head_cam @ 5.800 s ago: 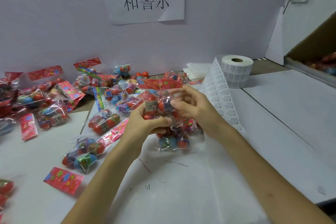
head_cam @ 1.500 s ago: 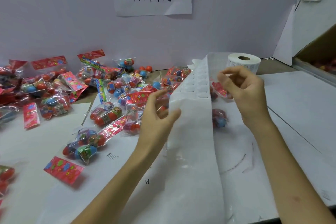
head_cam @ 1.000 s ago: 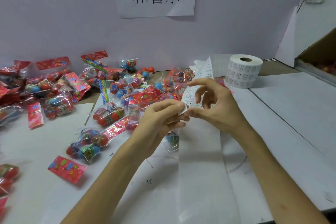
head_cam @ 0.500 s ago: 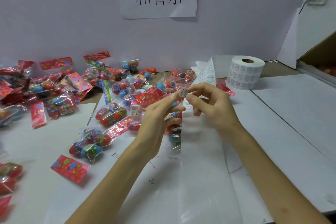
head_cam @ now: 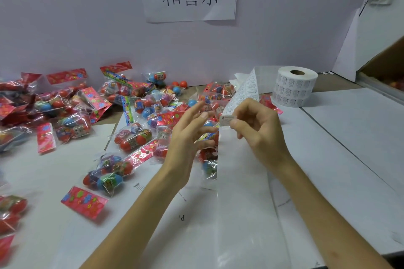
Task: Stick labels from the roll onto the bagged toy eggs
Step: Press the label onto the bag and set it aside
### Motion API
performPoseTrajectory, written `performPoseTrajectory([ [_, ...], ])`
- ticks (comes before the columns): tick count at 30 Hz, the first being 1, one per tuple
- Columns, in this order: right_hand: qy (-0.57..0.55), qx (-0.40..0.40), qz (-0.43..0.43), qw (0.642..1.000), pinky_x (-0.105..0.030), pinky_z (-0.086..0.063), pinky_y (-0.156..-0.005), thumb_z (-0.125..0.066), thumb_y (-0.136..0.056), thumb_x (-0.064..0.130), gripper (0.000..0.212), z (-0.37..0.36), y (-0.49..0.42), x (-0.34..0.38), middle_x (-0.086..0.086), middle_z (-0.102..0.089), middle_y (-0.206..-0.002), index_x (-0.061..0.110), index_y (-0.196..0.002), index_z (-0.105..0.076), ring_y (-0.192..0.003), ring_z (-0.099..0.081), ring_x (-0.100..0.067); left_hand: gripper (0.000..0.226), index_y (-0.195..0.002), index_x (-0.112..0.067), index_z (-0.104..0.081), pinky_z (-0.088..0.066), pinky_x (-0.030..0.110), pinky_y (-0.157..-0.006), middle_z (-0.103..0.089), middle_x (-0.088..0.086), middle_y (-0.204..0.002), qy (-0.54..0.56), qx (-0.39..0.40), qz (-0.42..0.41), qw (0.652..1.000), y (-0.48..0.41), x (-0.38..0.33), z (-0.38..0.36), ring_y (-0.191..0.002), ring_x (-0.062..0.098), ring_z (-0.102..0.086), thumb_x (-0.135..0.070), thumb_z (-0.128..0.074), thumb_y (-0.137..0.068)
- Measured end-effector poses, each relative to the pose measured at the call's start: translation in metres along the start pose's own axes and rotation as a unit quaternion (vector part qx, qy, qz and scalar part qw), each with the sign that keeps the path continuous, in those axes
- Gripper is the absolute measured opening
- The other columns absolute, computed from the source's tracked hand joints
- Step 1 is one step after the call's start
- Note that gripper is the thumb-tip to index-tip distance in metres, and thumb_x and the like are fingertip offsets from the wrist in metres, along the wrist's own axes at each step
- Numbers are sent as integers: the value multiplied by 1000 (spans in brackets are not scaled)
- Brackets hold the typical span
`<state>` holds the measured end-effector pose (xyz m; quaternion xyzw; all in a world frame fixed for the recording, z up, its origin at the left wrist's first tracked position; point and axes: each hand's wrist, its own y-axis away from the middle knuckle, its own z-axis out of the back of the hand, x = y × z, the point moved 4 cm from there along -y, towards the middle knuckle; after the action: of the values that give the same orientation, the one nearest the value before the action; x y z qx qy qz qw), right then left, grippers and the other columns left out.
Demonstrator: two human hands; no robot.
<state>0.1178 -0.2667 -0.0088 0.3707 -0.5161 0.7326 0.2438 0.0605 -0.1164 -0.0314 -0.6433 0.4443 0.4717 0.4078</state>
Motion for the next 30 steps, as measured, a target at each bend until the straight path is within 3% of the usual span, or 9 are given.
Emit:
performPoseTrajectory([
  [2,48,21,26,998,-36,-44,-59,-61,-79,7,7,1,2,2,5,-55,-67,7,-74,-57,-59,-51,-17,45,-131,-32,-64,-59,26,-79,-70,-5,-125,-64,6,-54,996,-1,-4,5,-105,13,-70,-34,-70,-86],
  [4,94,40,58,993,-37,-45,-58,-62,-78,6,8,0,3,3,2,-55,-67,6,-73,-57,-59,-52,-17,23,-111,-33,-73,-56,16,-77,-72,-8,-118,-164,10,-113,980,1,-8,7,-104,7,-67,-31,-76,-88],
  [10,148,45,109,982,-37,-45,-55,-64,-77,7,11,-2,4,4,6,-54,-68,9,-71,-55,-58,-52,-18,11,-85,-27,-78,-64,38,-76,-72,-6,-102,-229,1,-162,960,0,-6,9,-101,14,-70,-16,-79,-89],
  [17,178,52,138,973,-35,-44,-54,-65,-79,14,12,-3,7,5,4,-55,-70,11,-73,-55,-57,-52,-17,14,-86,-28,-79,-62,33,-76,-73,-9,-99,-260,29,-182,948,2,-8,7,-100,12,-69,-14,-82,-87],
  [20,180,25,125,975,-27,-46,-54,-69,-80,12,11,-2,7,4,8,-58,-79,15,-89,-63,-60,-54,-15,13,-84,-26,-79,-63,34,-76,-73,-7,-94,-219,20,-161,962,2,-9,8,-96,16,-70,-13,-80,-88],
  [23,130,-40,58,989,-22,-48,-58,-71,-83,14,29,3,3,2,12,-62,-87,23,-109,-64,-61,-57,-14,13,-80,-30,-79,-59,21,-74,-76,-5,-90,-160,-11,-141,977,1,-12,11,-90,10,-71,-18,-80,-86],
  [25,82,-44,25,995,-21,-48,-63,-70,-83,15,16,3,2,2,12,-67,-85,23,-98,-69,-64,-59,-10,6,-83,-27,-80,-56,17,-73,-78,-5,-87,-113,-24,-112,987,1,-14,14,-86,8,-71,-30,-80,-78],
  [27,42,-25,-3,999,-22,-49,-67,-70,-84,17,6,0,1,0,11,-70,-83,23,-86,-72,-66,-59,-8,20,-88,-22,-80,-55,16,-70,-79,-3,-88,-79,-30,-87,993,1,-12,16,-86,8,-72,-35,-78,-73],
  [30,8,-3,-19,1000,-23,-49,-66,-76,-87,12,15,-5,1,0,13,-71,-81,27,-84,-72,-64,-58,-8,22,-90,-20,-80,-54,14,-70,-79,0,-90,-72,-27,-81,994,0,-10,15,-87,9,-73,-34,-78,-73],
])
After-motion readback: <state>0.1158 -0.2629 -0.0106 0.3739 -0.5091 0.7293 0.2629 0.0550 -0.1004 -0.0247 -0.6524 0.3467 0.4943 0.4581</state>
